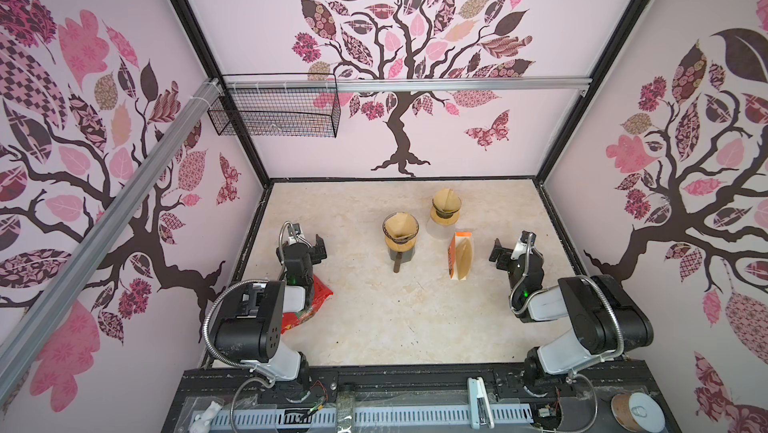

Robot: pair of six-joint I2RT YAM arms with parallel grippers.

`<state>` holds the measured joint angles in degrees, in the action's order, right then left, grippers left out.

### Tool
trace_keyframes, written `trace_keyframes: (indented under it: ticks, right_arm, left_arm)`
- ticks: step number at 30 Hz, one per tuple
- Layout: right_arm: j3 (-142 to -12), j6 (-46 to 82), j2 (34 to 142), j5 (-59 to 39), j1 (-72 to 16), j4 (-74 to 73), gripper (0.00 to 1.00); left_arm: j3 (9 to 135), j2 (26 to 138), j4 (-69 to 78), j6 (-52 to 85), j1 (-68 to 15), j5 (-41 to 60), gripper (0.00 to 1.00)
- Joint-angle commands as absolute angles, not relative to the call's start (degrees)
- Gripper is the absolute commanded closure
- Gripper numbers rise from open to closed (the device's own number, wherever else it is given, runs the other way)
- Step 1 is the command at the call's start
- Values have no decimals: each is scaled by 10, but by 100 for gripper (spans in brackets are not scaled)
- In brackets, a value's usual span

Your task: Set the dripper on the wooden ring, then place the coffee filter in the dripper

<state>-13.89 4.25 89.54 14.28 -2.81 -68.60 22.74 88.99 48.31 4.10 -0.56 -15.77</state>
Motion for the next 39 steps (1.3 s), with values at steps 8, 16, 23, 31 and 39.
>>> trace_keyframes:
  ticks: [8, 16, 23, 31, 39]
  right_arm:
    - [-152, 45, 896, 126, -25, -688, 0]
    - [-155, 33, 898, 117, -31, -685, 0]
    - [-163, 27, 898, 90, -28, -669, 0]
    - [-163, 27, 898, 87, -27, -669, 0]
    - [-163, 27, 898, 87, -27, -670, 0]
  left_arm:
    - [215, 892, 505, 39, -5, -156, 3]
    - [213, 899, 524, 37, -6, -158, 3]
    - [215, 893, 506, 39, -5, -157, 3]
    - [215, 892, 506, 39, -5, -157, 3]
    - [215, 892, 505, 39, -6, -157, 3]
